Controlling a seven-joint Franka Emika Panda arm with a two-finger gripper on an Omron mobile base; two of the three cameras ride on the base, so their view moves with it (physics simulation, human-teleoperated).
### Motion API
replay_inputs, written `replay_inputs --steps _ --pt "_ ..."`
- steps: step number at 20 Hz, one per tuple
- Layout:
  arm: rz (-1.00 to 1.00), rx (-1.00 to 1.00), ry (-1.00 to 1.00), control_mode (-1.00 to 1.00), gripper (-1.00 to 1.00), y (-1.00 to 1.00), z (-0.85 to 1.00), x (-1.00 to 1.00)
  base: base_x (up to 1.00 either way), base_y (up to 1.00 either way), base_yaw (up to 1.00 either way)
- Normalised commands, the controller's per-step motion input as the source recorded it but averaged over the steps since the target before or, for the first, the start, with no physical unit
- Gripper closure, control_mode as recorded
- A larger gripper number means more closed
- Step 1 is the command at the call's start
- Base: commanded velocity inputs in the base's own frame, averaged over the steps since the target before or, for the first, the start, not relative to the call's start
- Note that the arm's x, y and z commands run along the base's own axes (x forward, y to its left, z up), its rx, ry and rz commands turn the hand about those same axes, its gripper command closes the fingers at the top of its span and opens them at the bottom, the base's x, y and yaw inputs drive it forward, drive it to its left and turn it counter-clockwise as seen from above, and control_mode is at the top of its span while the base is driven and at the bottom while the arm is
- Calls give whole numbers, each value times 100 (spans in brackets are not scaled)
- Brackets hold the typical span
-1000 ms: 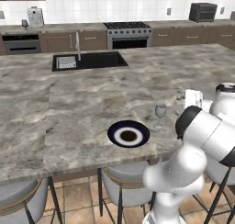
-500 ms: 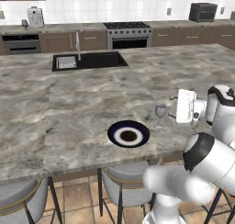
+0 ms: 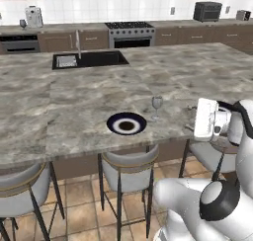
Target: Retrieve the wine glasses from the counter and place one next to each plate.
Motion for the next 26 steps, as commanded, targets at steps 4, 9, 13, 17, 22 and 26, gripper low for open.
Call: replay_inputs --steps 4,9,13,17,22,26 --pt "0 0 0 100 -100 0 0 0 -100 -38 -6" --pt "0 0 0 100 -100 0 0 0 -100 -50 -4" --pt "0 0 0 100 -100 0 0 0 -100 6 -1" --pt "0 0 0 100 -100 0 0 0 -100 100 5" --pt "0 0 0 100 -100 0 0 0 -50 100 -4" --pt "0 0 0 100 -100 0 0 0 -3 100 -5"
